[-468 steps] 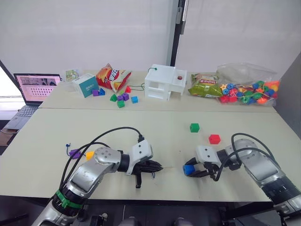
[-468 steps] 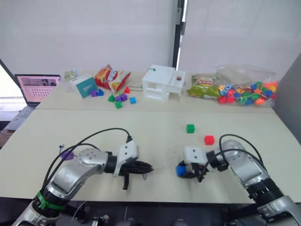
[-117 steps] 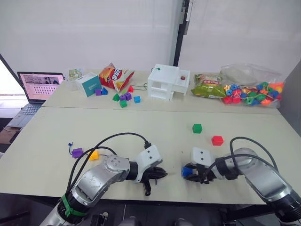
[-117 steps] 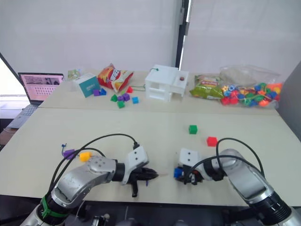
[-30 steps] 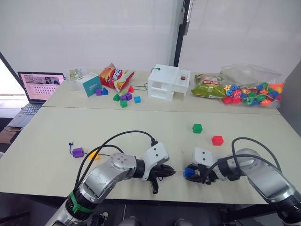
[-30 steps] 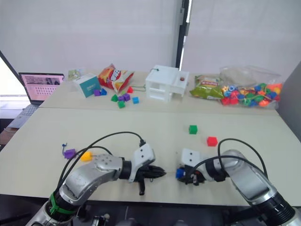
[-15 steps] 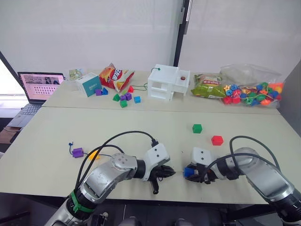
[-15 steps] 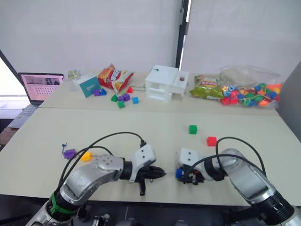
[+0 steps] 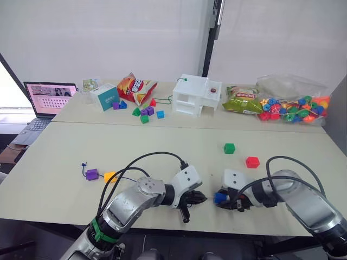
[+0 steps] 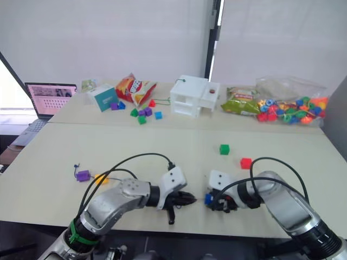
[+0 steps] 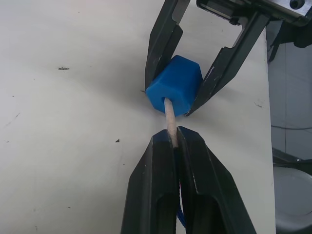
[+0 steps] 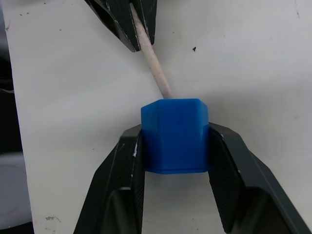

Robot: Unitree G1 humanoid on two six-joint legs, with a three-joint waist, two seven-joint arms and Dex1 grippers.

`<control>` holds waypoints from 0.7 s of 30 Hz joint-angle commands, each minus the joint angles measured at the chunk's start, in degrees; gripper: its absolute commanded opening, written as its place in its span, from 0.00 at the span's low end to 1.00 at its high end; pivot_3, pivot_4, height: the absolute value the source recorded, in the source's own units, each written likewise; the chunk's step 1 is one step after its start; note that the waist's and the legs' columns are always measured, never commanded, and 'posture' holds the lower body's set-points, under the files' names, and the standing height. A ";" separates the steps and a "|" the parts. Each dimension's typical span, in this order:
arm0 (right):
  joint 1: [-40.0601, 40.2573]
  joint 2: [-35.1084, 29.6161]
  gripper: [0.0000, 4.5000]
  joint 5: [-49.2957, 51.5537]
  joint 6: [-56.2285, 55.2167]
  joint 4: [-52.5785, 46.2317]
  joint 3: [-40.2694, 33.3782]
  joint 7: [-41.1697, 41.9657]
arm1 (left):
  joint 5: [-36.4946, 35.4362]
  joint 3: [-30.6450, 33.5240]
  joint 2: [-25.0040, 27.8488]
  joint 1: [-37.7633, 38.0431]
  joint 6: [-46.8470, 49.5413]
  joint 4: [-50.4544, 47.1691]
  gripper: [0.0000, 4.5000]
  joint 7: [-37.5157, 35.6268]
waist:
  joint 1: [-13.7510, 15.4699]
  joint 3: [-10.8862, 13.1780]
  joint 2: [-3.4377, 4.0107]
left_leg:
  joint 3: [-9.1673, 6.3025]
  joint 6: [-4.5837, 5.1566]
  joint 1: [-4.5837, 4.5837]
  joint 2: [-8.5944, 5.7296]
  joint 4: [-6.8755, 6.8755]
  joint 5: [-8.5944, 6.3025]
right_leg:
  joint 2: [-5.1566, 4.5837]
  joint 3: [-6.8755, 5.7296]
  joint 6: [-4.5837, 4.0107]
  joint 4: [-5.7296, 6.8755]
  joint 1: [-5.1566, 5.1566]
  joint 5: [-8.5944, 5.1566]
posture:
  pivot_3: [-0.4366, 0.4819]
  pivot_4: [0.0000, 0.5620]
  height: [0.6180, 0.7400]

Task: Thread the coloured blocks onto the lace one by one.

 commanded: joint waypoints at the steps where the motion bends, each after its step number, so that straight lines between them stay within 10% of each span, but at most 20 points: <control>1: 0.60 0.79 0.29 0.40 0.57 -1.10 1.87 -0.25 | -1.58 -2.42 -4.00 -1.80 -2.70 -2.19 0.00 -1.18 | 0.14 0.00 0.00 | 0.00 0.00 0.00 0.00 0.01 0.00 | 0.00 0.00 0.00 -0.01 0.01 0.00 | 0.48 0.27 1.00; 21: -0.09 1.06 0.29 0.98 -0.13 -0.51 2.03 2.02 | 2.62 -3.39 -1.93 -0.74 -12.34 2.40 0.00 -7.35 | 0.27 0.00 0.00 | -0.10 0.02 0.04 0.02 0.00 -0.02 | 0.01 0.01 0.01 -0.10 0.12 0.01 | 0.48 0.27 1.00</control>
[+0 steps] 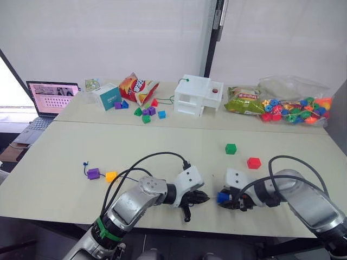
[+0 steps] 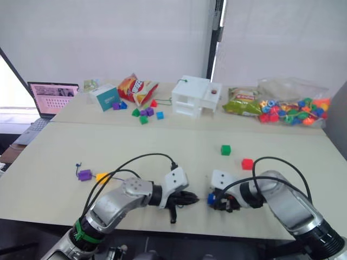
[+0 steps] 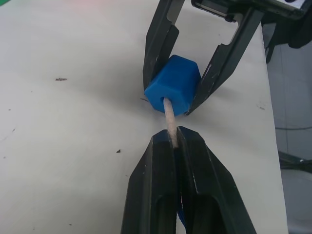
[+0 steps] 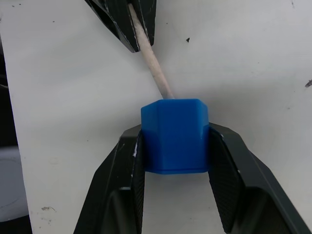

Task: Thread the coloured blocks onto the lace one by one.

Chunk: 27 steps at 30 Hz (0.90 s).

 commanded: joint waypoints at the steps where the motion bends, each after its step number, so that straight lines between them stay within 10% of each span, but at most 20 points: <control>1: -0.16 1.39 0.29 1.00 -0.36 -0.86 2.63 0.74 | -1.04 -1.88 -1.27 -0.63 -4.55 -2.09 0.00 -3.06 | -0.04 0.00 0.00 | 0.00 0.00 0.00 0.01 -0.02 0.00 | 0.00 0.01 0.00 0.00 -0.02 0.00 | 0.48 0.27 1.00; 3: -0.11 1.25 0.29 0.88 -0.18 -0.87 2.66 0.72 | -0.61 -1.39 -0.94 -0.50 -5.22 -1.92 0.00 -3.14 | -0.06 0.00 0.00 | 0.00 0.00 -0.05 0.01 -0.03 0.00 | 0.01 0.01 0.00 0.02 -0.10 0.00 | 0.48 0.27 1.00; 10: -0.22 1.15 0.29 0.50 -0.32 -0.18 2.68 0.30 | 0.02 0.18 2.84 0.70 -7.09 -1.99 0.58 -5.05 | -0.78 0.00 0.00 | 0.04 -0.01 -0.10 0.05 -0.07 0.00 | 0.03 0.05 -0.02 0.07 -0.24 -0.01 | 0.48 0.27 1.00; 27: -0.59 0.99 0.29 -0.15 -1.03 1.12 2.78 -0.14 | -7.63 8.70 11.83 5.35 -5.57 -5.45 0.58 -11.52 | -1.43 0.00 0.00 | 0.04 -0.01 -0.09 0.04 -0.18 0.01 | 0.02 0.05 -0.02 0.09 -0.31 -0.01 | 0.48 0.27 1.00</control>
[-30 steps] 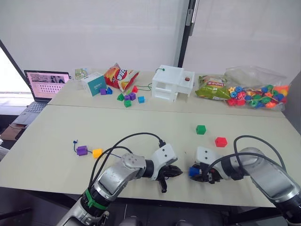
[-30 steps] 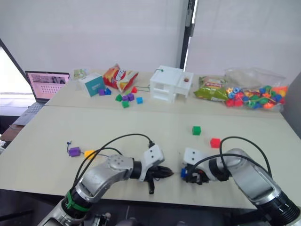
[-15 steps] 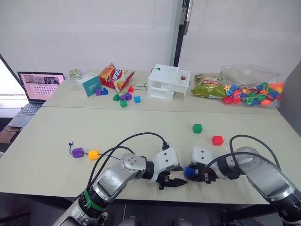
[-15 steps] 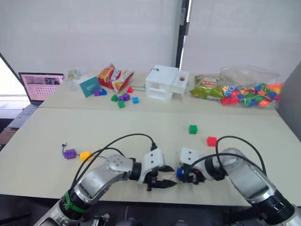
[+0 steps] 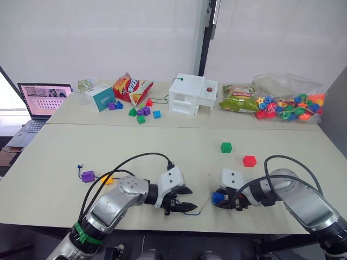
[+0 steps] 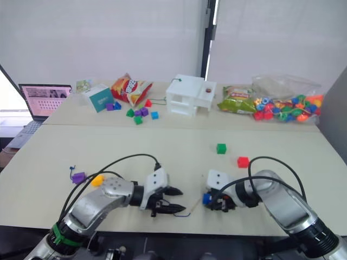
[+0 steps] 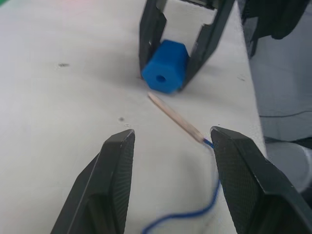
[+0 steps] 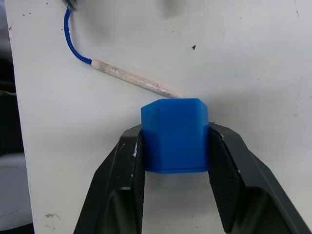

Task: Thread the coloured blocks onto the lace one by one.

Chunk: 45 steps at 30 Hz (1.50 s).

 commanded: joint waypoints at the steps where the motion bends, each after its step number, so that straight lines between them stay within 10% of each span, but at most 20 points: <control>1: 0.70 -0.07 0.29 -0.30 0.04 0.51 1.69 -0.01 | -2.88 1.80 2.01 0.51 -0.72 -2.80 0.58 -3.47 | -0.01 0.00 0.00 | 0.00 0.00 0.00 0.00 0.00 0.00 | 0.00 0.00 0.00 0.00 0.01 0.00 | 0.48 0.27 1.00; 23: 1.47 -5.78 0.29 4.01 3.67 -3.96 -3.87 0.62 | 8.38 -7.86 -4.74 19.01 5.16 -22.10 0.58 23.87 | 0.70 0.00 0.00 | 0.05 -0.02 -0.05 0.01 -0.12 0.00 | -0.18 0.10 0.00 -0.10 -0.04 0.00 | 0.48 0.27 1.00; 32: 4.42 -6.70 0.29 6.42 1.53 -4.67 -8.03 -0.10 | 16.72 -11.02 -8.95 24.34 -0.81 -15.91 0.58 33.73 | 0.96 0.00 0.00 | 0.14 -0.02 -0.10 0.18 -0.18 0.00 | -0.45 0.08 -0.07 -0.21 -0.06 -0.04 | 0.48 0.27 1.00; 40: 7.72 -5.37 0.29 6.16 -3.94 -4.35 -8.43 -1.81 | 16.57 -11.70 -12.97 22.96 -1.69 -10.87 0.03 32.99 | 1.79 0.00 0.01 | 0.20 -0.02 -0.05 0.11 -0.17 0.02 | -0.20 0.05 -0.06 -0.23 -0.01 -0.03 | 0.48 0.27 1.00; 45: 9.02 -3.87 0.29 5.13 -8.03 -2.86 -6.95 -2.39 | 14.78 -9.99 -13.09 23.33 -1.48 -11.26 0.01 31.33 | 1.74 0.00 0.01 | 0.21 -0.02 -0.04 0.10 -0.17 0.02 | -0.19 0.06 -0.05 -0.24 0.01 -0.03 | 0.48 0.27 1.00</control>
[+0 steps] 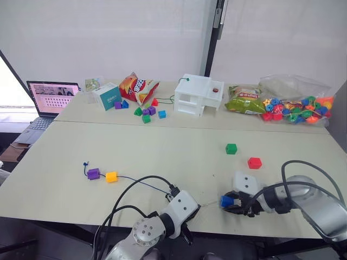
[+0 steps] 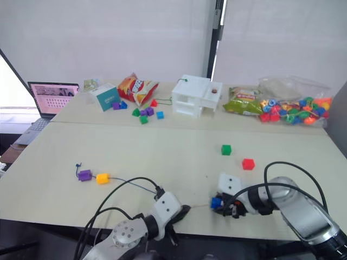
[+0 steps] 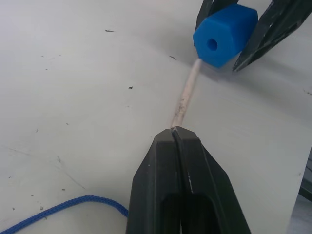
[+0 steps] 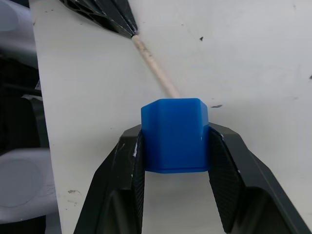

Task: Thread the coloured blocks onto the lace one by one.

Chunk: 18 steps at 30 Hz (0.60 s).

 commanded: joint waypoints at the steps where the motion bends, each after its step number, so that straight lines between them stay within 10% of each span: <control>1: 0.34 1.10 0.29 -1.20 -4.02 0.48 0.31 -0.66 | -1.89 0.42 0.03 1.03 0.37 1.04 0.01 -1.82 | -0.05 0.00 0.00 | 0.00 0.00 0.01 0.00 0.00 0.00 | 0.03 0.00 0.00 0.00 0.00 0.00 | 0.48 0.27 1.00; 18: -0.55 3.77 0.29 -4.54 -12.91 6.28 3.57 1.81 | -14.40 9.95 7.19 -6.08 10.73 -5.82 0.01 -11.71 | -0.64 0.00 0.00 | -0.03 -0.02 0.09 0.03 0.00 0.01 | 0.16 -0.01 -0.01 0.12 0.00 -0.01 | 0.48 0.27 1.00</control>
